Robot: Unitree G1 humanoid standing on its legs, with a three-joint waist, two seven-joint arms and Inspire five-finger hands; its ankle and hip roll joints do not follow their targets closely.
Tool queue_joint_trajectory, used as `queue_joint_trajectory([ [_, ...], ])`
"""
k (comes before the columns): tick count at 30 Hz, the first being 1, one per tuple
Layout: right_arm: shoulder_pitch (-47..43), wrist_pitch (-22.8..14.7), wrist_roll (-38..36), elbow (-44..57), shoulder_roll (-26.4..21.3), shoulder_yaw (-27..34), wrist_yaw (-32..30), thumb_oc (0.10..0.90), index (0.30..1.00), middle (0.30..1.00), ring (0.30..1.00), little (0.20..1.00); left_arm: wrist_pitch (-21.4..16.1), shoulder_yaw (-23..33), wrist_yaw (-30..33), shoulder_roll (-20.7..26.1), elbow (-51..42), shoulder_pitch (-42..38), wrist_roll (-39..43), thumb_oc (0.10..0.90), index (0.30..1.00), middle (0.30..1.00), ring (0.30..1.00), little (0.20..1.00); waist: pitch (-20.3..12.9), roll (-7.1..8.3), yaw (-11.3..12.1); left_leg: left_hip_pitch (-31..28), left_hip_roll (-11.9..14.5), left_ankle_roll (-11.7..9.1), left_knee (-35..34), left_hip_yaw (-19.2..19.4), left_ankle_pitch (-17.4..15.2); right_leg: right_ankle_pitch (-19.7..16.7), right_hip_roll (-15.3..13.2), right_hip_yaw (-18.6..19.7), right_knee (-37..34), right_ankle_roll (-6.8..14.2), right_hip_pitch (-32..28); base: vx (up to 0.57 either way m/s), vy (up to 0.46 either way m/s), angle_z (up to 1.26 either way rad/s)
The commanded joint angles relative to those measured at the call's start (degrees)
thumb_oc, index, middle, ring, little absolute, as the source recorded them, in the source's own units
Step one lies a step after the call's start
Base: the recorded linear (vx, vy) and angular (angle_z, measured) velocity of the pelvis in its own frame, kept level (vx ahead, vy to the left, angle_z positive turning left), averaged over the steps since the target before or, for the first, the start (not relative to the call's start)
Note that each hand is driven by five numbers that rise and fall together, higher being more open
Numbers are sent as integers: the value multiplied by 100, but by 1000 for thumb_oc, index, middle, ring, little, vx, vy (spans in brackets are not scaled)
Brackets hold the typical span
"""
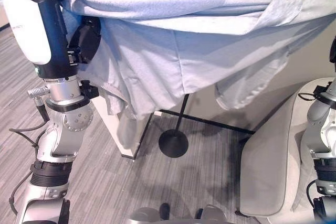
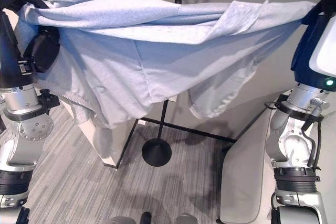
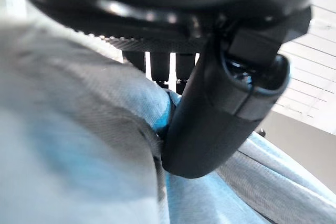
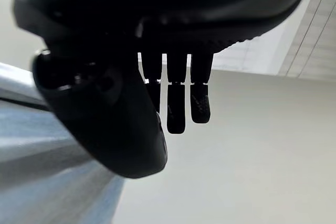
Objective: Hang the clothes on the sofa on the clothes rack.
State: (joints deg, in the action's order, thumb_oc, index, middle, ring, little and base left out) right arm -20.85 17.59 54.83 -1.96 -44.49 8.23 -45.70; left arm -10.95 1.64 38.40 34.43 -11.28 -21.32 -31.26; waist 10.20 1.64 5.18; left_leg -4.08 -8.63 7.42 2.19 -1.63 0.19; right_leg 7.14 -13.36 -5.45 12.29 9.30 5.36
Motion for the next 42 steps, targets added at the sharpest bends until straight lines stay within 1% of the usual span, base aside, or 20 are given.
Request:
queue_joint_trajectory([
  [1,-354,557,-85,-704,-839,608,-56,400,300,300,300,300,283,345,441,429,49,-601,-195,400,300,300,300,300,-840,51,304,-160,534,-323,-719,-594,-461,-1486,330,32,-1506,-172,-453,345,-331,20],
  [4,-554,86,-384,-831,-916,216,-68,400,300,300,300,300,482,182,621,855,649,-1046,-540,400,300,300,300,300,-1008,189,308,-200,828,-554,-719,-622,-475,-1364,594,78,-1729,-183,-640,266,-386,-4],
  [7,-1175,-538,-1046,-1527,-1321,-509,-200,400,300,300,300,300,669,-585,750,1237,2030,-2107,-350,400,300,300,300,300,-1110,210,189,-151,1202,-822,-719,-730,-428,-1033,896,-111,-1729,-346,-735,174,-380,17],
  [10,-1779,-876,-1362,-2078,-1787,-1290,-128,400,300,300,300,300,925,-1455,741,1636,3351,-3113,-287,400,300,300,300,300,-1125,218,38,-93,1399,-956,-719,-681,-327,-854,1013,-253,-1729,-444,-777,84,-221,39],
  [11,-1839,-884,-1377,-2126,-1789,-1330,-146,400,300,300,300,300,913,-1490,763,1641,3405,-3170,-275,400,300,300,300,300,-1113,219,24,-87,1403,-960,-719,-693,-326,-852,1016,-266,-1729,-447,-776,89,-151,38],
  [12,-2157,-974,-1428,-2320,-2035,-1779,-27,400,300,300,300,300,1050,-1963,653,1819,3932,-3570,-330,400,300,300,300,300,-1132,216,-62,-82,1479,-989,-719,-455,-289,-785,1007,-378,-1729,-465,-822,61,-83,35],
  [14,-2517,-1047,-1492,-2508,-2130,-2133,35,400,300,300,300,300,1108,-2329,636,1931,4379,-3947,-340,400,300,300,300,300,-1111,213,-143,-75,1513,-1009,-719,-271,-267,-753,993,-438,-1729,-465,-843,97,-66,32],
  [15,-2968,-1127,-1540,-2804,-2249,-2670,132,400,300,300,300,300,1152,-2871,491,1995,4928,-4406,-333,400,300,300,300,300,-1128,185,-215,-95,1546,-1040,-719,47,-274,-713,968,-523,-1729,-453,-871,131,-34,27],
  [18,-3837,-1334,-1660,-3495,-2116,-3768,358,400,300,300,300,300,1127,-3704,308,1836,6000,-5072,-163,400,300,300,300,300,-1206,122,-243,-196,1562,-1071,-719,188,-321,-703,964,-475,-1729,-442,-891,125,8,12],
  [19,-4493,-1481,-1825,-4143,-1882,-4531,463,400,300,300,300,300,1097,-4203,251,1726,6738,-5415,-42,400,300,300,300,300,-1214,81,-241,-264,1562,-1077,-719,215,-343,-709,958,-406,-1729,-432,-887,94,34,-11],
  [21,-4650,-1504,-1858,-4244,-1843,-4669,442,400,300,300,300,300,1073,-4206,268,1727,6805,-5451,-21,400,300,300,300,300,-1191,55,-250,-272,1563,-1077,-719,232,-348,-710,961,-390,-1729,-432,-887,42,30,-26],
  [23,-5406,-1690,-1925,-5143,-1400,-5691,734,400,300,300,300,300,1101,-4799,126,1555,7724,-5742,-91,400,300,300,300,300,-1195,-6,-245,-354,1562,-1103,-719,260,-359,-714,971,-293,-1729,-422,-882,50,46,-23],
  [24,-5430,-1694,-1930,-5157,-1393,-5713,731,400,300,300,300,300,1098,-4790,128,1556,7729,-5741,-90,400,300,300,300,300,-1190,-14,-245,-357,1563,-1103,-719,263,-360,-715,972,-290,-1729,-423,-883,35,26,-14],
  [27,-5802,-1819,-1950,-6390,-714,-6455,1189,400,300,300,300,300,1154,-4937,-141,1222,8649,-5800,66,400,300,300,300,300,-1146,-29,-243,-371,1586,-1160,-719,269,-320,-673,1025,-244,-1729,-427,-861,54,35,-17],
  [31,-5725,-1774,-1910,-6693,-454,-6458,1305,400,300,300,300,300,1113,-4725,-244,1103,8793,-5608,226,400,300,300,300,300,-1089,-10,-237,-334,1602,-1178,-719,272,-297,-661,1051,-223,-1729,-434,-808,2,-6,-7],
  [35,-5263,-1700,-1668,-6957,71,-6394,1529,400,300,300,300,300,1024,-4221,-412,712,8952,-4972,415,400,300,300,300,300,-975,69,-211,-305,1630,-1175,-719,272,-293,-629,1103,-167,-1729,-491,-766,-1,-30,-3],
  [37,-4846,-1623,-1697,-6897,674,-6152,1689,400,300,300,300,300,738,-3541,-535,175,8831,-4485,1432,400,300,300,300,300,-890,133,-198,-258,1638,-1152,-719,239,-270,-596,1140,-113,-1729,-564,-726,4,-57,-1],
  [38,-4844,-1621,-1697,-6896,677,-6156,1689,400,300,300,300,300,739,-3538,-535,177,8828,-4477,1435,400,300,300,300,300,-896,131,-203,-255,1639,-1152,-719,237,-270,-595,1140,-116,-1729,-564,-724,8,-41,-2],
  [41,-4530,-1547,-1927,-6193,1108,-5884,1787,400,300,300,300,300,476,-2922,-498,-48,8305,-4126,2524,400,300,300,300,300,-840,162,-214,-198,1649,-1120,-719,200,-244,-585,1158,-51,-1729,-623,-666,-1,-36,-4],
  [42,-4384,-1554,-2009,-5805,1189,-5734,1755,400,300,300,300,300,403,-2691,-435,-69,8003,-3944,2848,499,448,448,448,448,-828,164,-212,-183,1658,-1112,-719,197,-244,-586,1167,-27,-1729,-639,-644,-19,-47,-5],
])
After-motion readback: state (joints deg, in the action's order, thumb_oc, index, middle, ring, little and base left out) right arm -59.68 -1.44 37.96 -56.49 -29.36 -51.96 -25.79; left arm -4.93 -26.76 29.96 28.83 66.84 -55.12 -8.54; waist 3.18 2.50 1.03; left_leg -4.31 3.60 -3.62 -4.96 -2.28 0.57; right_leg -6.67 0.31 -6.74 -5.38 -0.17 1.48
